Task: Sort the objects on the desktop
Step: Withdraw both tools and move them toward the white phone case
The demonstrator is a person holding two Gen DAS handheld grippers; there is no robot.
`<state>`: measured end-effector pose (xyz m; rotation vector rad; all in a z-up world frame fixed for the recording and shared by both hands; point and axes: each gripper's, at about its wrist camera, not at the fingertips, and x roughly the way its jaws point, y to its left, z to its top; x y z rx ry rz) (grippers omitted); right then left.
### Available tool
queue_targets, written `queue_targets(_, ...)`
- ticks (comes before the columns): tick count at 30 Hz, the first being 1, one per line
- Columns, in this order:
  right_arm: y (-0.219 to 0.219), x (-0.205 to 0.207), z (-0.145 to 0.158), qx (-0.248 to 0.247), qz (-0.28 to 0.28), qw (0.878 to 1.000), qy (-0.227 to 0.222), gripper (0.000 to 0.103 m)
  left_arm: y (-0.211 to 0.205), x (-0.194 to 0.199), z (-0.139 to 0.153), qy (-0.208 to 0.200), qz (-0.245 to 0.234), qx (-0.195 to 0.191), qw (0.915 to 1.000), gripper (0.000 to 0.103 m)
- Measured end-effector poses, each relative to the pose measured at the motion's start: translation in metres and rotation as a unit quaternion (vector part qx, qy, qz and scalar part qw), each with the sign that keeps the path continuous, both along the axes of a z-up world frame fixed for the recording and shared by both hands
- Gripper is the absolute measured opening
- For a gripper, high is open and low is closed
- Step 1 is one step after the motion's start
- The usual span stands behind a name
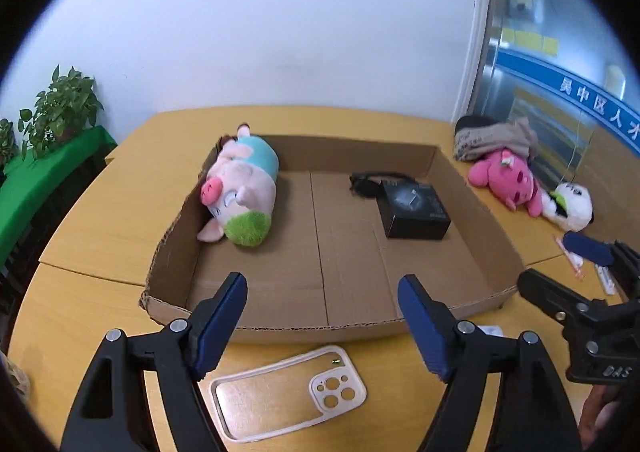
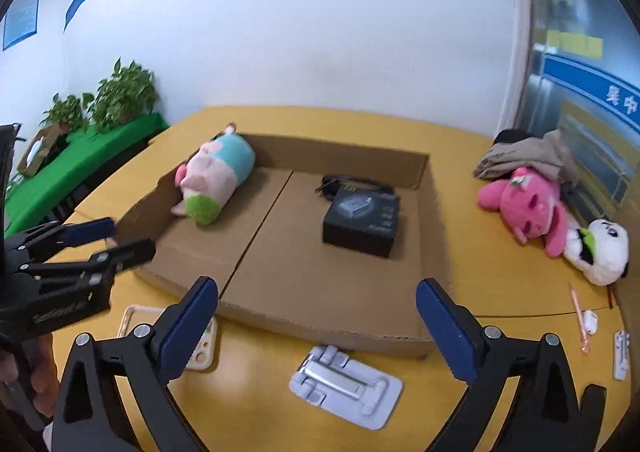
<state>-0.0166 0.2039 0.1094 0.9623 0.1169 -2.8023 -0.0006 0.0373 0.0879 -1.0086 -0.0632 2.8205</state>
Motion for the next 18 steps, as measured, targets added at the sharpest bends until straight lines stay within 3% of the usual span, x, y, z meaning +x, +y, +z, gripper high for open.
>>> queue_targets(4, -0.002, -0.006, -0.004, 0.002, 0.003, 1.0, -0.018, 0.102, -0.008, 0.005, -0.003, -0.006, -0.003, 0.001, 1.0, 0.078)
queue_targets(8, -0.008, -0.012, -0.024, -0.015, 0.026, 0.997, -0.065, 0.102, -0.025, 0.014, -0.017, -0.023, -0.002, 0.002, 0.9997, 0.078)
queue_targets(15, -0.049, -0.017, -0.09, -0.017, 0.086, 0.982, -0.165, 0.102, -0.067, 0.027, -0.06, -0.091, 0.014, 0.005, 0.9958, 0.078)
queue_targets(18, -0.069, -0.019, -0.107, -0.022, 0.108, 0.978, -0.176, 0.102, -0.078, 0.025, -0.082, -0.128, 0.015, 0.022, 0.9914, 0.078)
